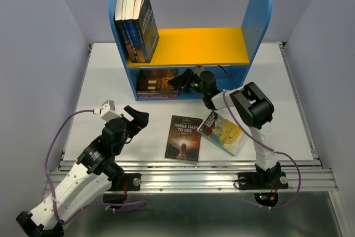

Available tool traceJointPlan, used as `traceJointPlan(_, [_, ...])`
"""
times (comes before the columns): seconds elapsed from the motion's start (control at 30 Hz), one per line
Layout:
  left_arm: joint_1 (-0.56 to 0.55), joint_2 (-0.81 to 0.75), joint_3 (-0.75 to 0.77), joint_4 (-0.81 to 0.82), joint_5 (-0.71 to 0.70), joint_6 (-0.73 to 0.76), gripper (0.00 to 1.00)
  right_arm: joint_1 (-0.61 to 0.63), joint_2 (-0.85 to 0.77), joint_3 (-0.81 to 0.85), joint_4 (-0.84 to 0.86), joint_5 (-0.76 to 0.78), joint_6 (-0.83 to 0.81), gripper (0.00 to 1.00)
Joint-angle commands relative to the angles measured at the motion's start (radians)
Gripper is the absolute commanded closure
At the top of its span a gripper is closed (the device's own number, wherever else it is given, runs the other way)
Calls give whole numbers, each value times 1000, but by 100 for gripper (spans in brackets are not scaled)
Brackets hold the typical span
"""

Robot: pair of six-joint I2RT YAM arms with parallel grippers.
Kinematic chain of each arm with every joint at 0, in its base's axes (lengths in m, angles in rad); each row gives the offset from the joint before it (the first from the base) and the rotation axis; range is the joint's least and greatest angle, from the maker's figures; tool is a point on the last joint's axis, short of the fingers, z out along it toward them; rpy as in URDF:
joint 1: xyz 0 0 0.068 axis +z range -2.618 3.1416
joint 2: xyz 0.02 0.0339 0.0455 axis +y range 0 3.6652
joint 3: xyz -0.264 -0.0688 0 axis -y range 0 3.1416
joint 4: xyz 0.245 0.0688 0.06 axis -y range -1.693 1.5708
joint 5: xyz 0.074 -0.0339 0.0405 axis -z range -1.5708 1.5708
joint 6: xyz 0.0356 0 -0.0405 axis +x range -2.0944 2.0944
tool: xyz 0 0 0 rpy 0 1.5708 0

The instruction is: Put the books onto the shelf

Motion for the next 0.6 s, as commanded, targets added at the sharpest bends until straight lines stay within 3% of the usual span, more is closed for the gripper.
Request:
traceJointPlan(0.0, [7,0,-9,39,-7,19,1,11,-62,-34,-8,47,-27,50])
traceJointPlan(0.57, [7,9,-11,45,2,25,1,-16,-144,-112,-15,90,-50,48])
